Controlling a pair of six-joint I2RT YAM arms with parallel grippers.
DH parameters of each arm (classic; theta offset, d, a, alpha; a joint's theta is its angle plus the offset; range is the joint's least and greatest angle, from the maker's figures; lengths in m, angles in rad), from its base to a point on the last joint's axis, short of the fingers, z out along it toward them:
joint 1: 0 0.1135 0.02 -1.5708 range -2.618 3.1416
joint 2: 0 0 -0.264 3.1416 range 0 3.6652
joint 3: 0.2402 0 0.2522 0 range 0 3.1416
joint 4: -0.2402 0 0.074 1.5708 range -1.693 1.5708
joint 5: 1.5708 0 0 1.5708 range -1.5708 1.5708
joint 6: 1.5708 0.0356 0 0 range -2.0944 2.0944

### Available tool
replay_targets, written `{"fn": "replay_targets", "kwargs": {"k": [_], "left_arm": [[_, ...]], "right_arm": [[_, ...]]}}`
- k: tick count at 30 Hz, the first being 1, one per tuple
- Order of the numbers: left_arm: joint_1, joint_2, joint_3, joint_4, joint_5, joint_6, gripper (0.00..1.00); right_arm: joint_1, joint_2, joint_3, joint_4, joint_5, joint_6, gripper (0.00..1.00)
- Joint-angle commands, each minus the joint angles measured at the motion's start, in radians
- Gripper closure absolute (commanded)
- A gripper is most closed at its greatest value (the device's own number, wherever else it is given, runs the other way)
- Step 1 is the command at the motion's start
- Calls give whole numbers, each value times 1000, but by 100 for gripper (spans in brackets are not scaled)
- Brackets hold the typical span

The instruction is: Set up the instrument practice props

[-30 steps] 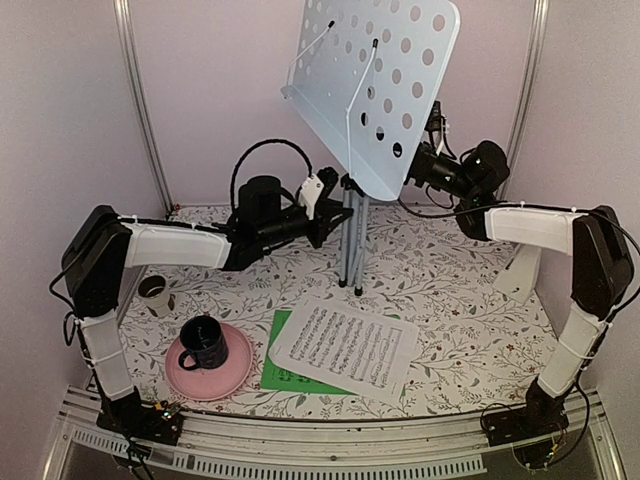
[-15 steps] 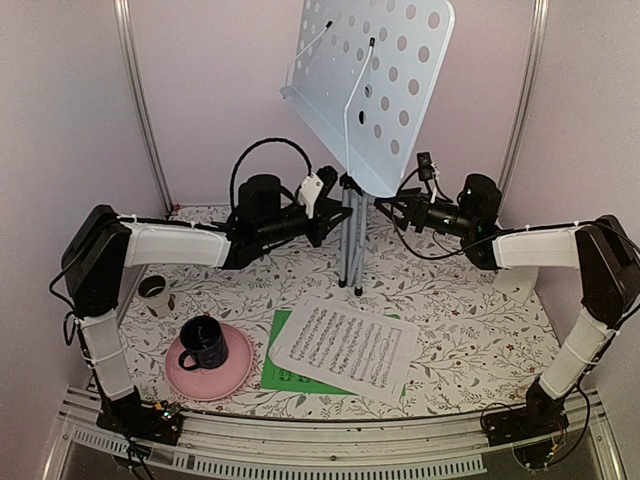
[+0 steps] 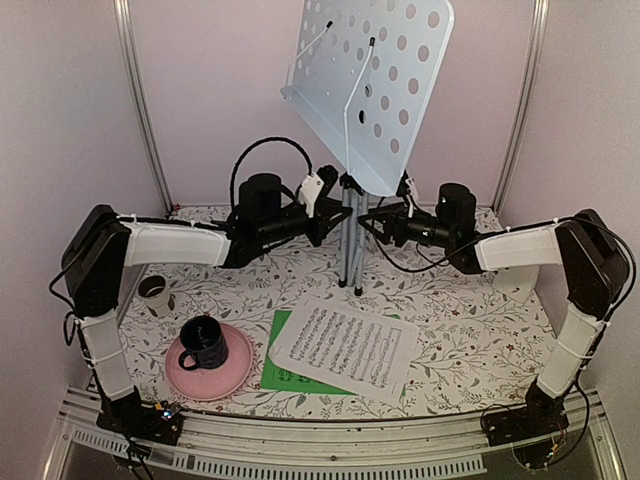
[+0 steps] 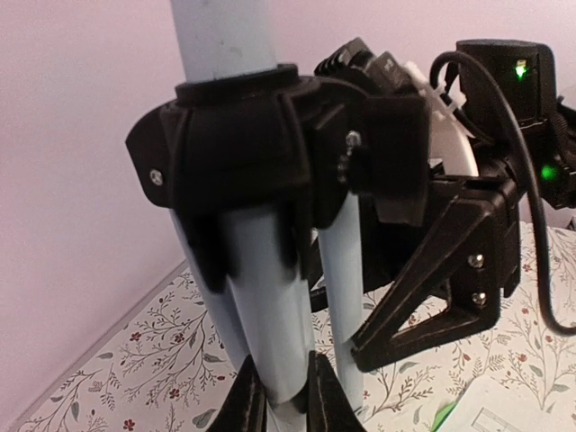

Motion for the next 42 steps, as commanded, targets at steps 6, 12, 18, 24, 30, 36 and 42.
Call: {"fn": "replay_targets", "kwargs": {"k": [6, 12, 18, 24, 30, 36, 42], "left_arm": [[24, 12, 31, -41, -45, 67, 100], [25, -4, 22, -45, -60, 78, 100], [45, -24, 9, -61, -65, 90, 100], [80, -64, -36, -45, -71, 89, 100], [117, -109, -72, -47, -87, 107, 100], [158, -150, -114, -38, -83, 119, 100], [212, -158, -121, -58, -41, 100, 100]], "right_arm": [[37, 64, 107, -72, 74, -84, 54], [49, 47, 123, -125, 127, -137, 84], [46, -13, 115, -200, 212, -226, 100], [21, -61, 109, -244, 260, -301, 100], [-29, -92, 82, -262, 286, -332, 100], [-67, -152, 65, -279, 329, -364, 100], [-119, -156, 115, -348, 326, -391, 100]]}}
